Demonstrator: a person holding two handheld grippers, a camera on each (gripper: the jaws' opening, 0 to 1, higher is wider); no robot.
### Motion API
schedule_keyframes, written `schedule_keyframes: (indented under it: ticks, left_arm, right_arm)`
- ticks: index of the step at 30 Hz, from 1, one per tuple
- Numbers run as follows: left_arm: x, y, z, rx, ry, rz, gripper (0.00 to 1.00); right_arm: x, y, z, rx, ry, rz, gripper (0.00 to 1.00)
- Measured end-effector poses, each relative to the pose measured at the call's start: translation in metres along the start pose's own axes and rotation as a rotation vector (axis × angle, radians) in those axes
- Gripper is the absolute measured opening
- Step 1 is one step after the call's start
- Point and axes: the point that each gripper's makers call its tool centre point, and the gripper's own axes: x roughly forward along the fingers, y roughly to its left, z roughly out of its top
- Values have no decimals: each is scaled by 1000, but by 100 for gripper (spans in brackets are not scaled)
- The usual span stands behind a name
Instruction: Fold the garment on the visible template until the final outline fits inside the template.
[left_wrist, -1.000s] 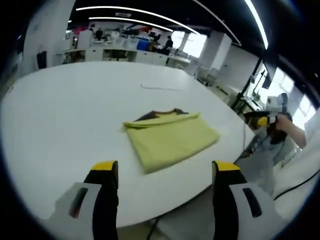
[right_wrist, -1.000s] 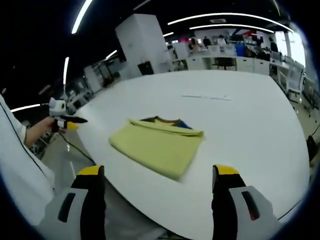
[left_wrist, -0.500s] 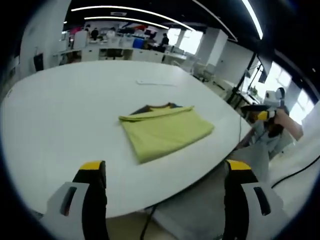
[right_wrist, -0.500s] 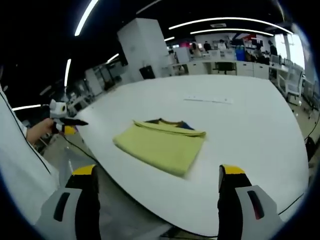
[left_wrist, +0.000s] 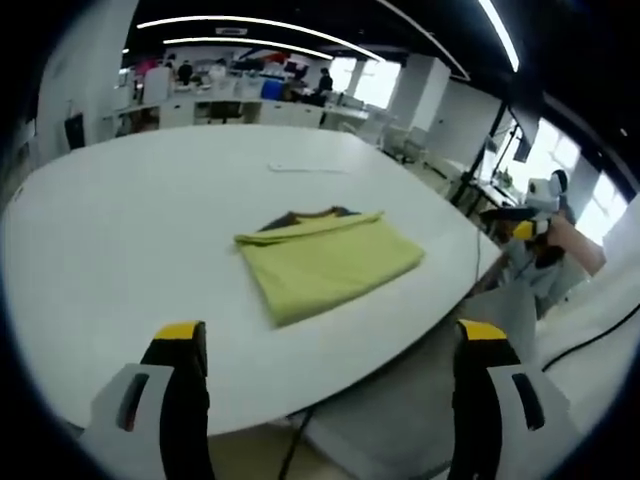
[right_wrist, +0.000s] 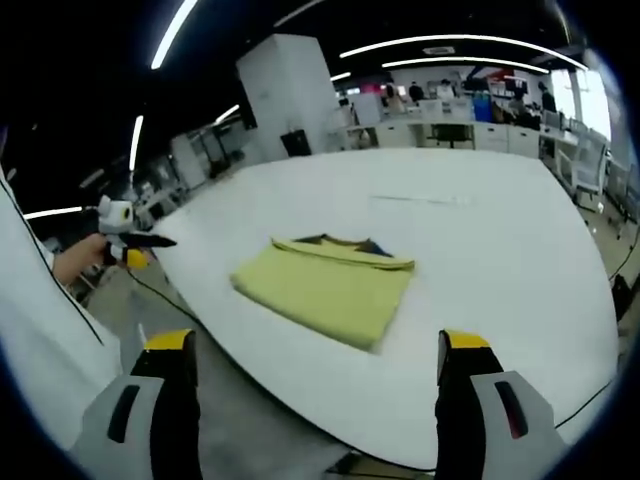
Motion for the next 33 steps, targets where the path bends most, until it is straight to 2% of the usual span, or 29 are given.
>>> schedule_keyframes:
  ticks: [11, 21, 33]
  left_arm:
    - [2, -2, -2, -8, 4, -7, 99]
    - [12, -1, -1, 3, 20, -14, 99]
    - [33, 17, 7, 18, 44, 24, 96]
  right_arm:
    - [1, -1, -6, 8, 15, -3, 100]
    - [8, -10, -10, -46, 61, -24, 98]
    - [27, -29, 2, -66, 72, -31, 90]
